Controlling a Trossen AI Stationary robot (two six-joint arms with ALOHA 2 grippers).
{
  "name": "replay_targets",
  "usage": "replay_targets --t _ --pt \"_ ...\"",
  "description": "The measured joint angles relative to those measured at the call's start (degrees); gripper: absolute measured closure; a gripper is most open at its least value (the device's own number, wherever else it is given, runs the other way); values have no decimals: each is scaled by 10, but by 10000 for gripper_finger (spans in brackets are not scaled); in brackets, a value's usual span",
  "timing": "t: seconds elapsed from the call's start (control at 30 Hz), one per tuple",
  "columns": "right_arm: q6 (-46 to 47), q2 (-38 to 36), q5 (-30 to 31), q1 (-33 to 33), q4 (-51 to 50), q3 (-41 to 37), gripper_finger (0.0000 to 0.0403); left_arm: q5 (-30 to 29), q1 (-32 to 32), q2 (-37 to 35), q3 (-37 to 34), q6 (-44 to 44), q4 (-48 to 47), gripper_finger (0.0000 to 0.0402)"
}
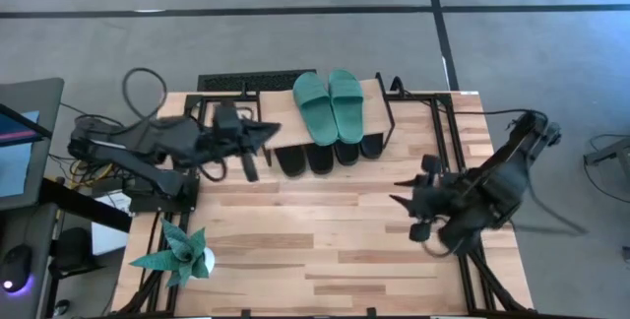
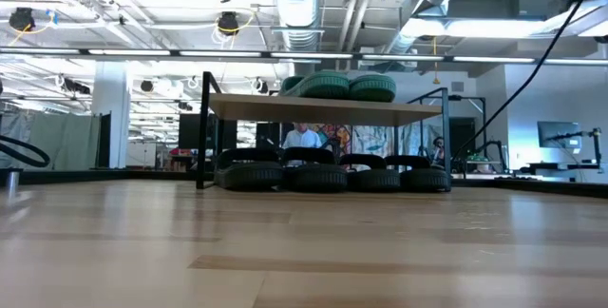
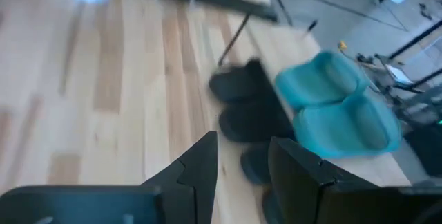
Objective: Pick and place slides into the shelf
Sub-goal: Return to Home Position
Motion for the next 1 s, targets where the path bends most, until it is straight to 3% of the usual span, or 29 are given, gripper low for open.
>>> replay_targets --t 0.13,0.3,0.47,0.7,0.8,1.0 --pt "-37 -28 18 0 32 60 285 -2 -1 -24 0 -13 -5 401" --pt "-221 -68 -36 -5 117 117 285 -1 -6 -36 0 32 -4 401" --pt "-264 -152 -166 -97 144 129 285 -10 -10 -40 0 141 -13 401" --pt "-279 -260 -322 -238 193 65 285 -117 11 -40 0 232 -29 401" --pt "-294 -296 -349 -266 234 21 285 -77 44 -43 0 258 -34 401" --pt "-295 -351 -366 -288 298 -65 285 107 143 -58 -15 252 -24 401"
